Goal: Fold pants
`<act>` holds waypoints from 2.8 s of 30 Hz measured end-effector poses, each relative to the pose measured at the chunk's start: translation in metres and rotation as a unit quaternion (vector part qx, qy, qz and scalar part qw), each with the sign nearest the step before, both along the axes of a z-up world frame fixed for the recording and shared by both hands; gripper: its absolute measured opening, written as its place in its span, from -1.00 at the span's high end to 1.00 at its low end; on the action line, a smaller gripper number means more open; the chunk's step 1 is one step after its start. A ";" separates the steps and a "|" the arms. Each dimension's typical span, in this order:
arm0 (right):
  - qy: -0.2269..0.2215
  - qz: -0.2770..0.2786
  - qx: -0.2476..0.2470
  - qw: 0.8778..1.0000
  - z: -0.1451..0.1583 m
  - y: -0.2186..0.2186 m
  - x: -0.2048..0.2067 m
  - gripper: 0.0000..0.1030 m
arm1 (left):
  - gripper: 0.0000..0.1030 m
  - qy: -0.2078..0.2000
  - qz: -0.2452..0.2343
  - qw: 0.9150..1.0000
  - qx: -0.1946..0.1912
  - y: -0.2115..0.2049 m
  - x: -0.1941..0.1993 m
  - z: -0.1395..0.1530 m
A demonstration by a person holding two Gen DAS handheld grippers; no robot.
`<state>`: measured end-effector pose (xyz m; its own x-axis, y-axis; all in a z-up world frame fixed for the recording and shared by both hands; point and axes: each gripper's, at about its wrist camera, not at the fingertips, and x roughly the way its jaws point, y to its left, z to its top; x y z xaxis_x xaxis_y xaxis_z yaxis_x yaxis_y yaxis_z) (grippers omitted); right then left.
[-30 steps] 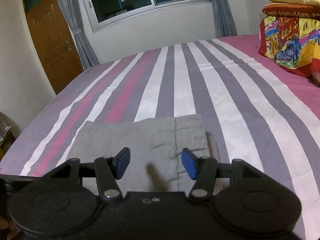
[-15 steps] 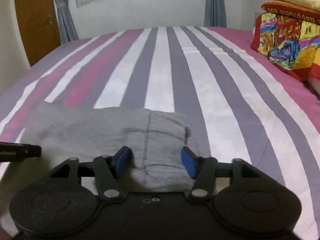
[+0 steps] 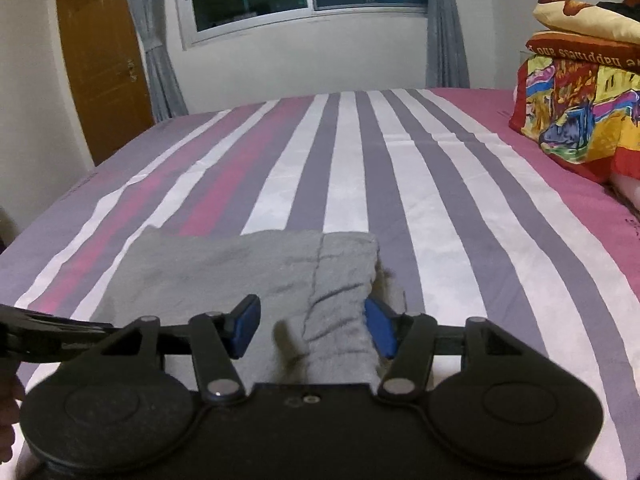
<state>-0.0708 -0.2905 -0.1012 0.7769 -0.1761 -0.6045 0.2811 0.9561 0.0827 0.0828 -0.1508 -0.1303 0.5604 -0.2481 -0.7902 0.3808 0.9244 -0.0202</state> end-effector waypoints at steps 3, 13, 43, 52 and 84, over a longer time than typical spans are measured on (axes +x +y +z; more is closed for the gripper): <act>-0.009 -0.002 -0.014 1.000 0.004 0.001 -0.009 -0.13 | 0.66 0.000 -0.005 1.000 0.000 0.002 -0.009 0.001; -0.011 0.024 -0.016 1.000 0.006 0.012 -0.017 -0.10 | 0.65 -0.002 -0.006 1.000 0.001 0.004 -0.026 0.003; 0.059 -0.016 0.089 0.994 -0.051 -0.005 -0.035 -0.22 | 0.63 -0.012 -0.005 1.000 -0.014 0.015 -0.046 -0.006; 0.016 -0.008 0.019 1.000 -0.005 0.005 -0.050 -0.19 | 0.62 -0.003 0.013 1.000 -0.021 0.017 -0.043 0.003; 0.040 0.003 0.004 0.999 -0.017 -0.004 0.012 -0.23 | 0.62 -0.013 0.042 0.999 0.000 0.018 -0.002 0.003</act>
<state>-0.0590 -0.2950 -0.1179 0.7269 -0.1662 -0.6664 0.2818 0.9570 0.0686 0.0806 -0.1328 -0.1275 0.5997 -0.1994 -0.7750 0.3026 0.9530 -0.0111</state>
